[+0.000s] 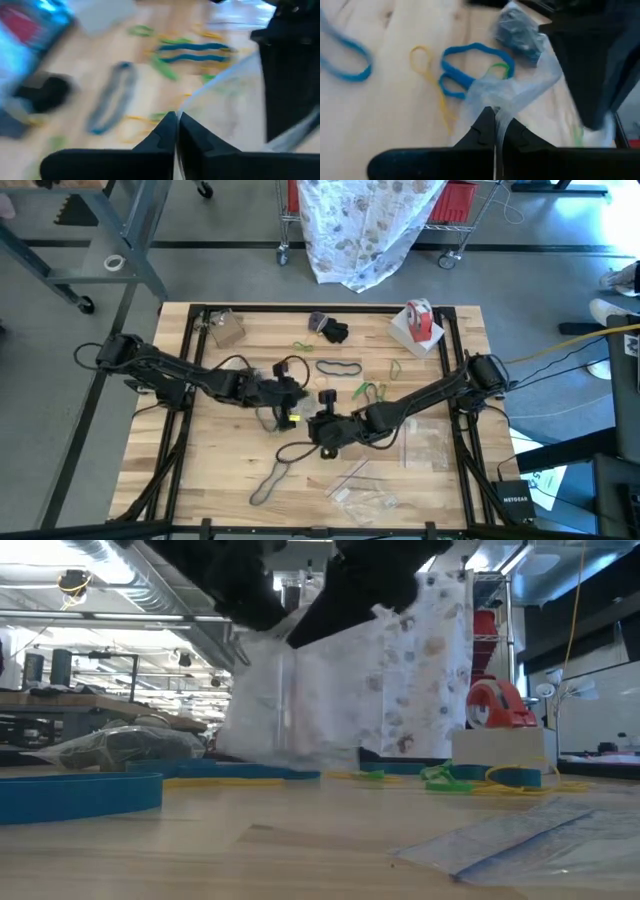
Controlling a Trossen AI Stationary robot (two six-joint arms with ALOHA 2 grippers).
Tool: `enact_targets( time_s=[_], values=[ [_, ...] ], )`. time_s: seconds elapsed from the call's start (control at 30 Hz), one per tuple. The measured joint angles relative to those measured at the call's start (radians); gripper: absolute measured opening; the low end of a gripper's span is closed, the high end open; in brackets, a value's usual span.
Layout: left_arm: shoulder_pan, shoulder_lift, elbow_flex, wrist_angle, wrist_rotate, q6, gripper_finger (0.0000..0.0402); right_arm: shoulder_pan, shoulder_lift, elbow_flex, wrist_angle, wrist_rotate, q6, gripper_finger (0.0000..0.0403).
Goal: Sort rubber bands
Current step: Open the transparent zip bag
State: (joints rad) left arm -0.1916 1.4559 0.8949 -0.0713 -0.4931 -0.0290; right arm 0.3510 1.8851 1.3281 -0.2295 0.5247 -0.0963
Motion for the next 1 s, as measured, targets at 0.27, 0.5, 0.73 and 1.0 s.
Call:
enact_targets(
  time_s=[0.27, 0.5, 0.73, 1.0],
  values=[
    [-0.113, -0.012, 0.013, -0.019, -0.33, 0.138, 0.0001, -0.063, 0.035, -0.032, 0.109, -0.023, 0.219, 0.0001],
    [-0.13, -0.001, -0.072, -0.092, -0.244, -0.139, 0.0001, -0.063, 0.152, -0.04, 0.212, -0.031, 0.306, 0.0001],
    [-0.129, 0.056, -0.155, 0.097, -0.147, -0.305, 0.0001, -0.052, 0.254, -0.042, 0.309, -0.091, 0.297, 0.0001],
    [-0.088, 0.151, -0.163, 0.242, -0.147, -0.406, 0.0001, -0.018, 0.297, -0.043, 0.425, -0.103, 0.229, 0.0]
  ],
)
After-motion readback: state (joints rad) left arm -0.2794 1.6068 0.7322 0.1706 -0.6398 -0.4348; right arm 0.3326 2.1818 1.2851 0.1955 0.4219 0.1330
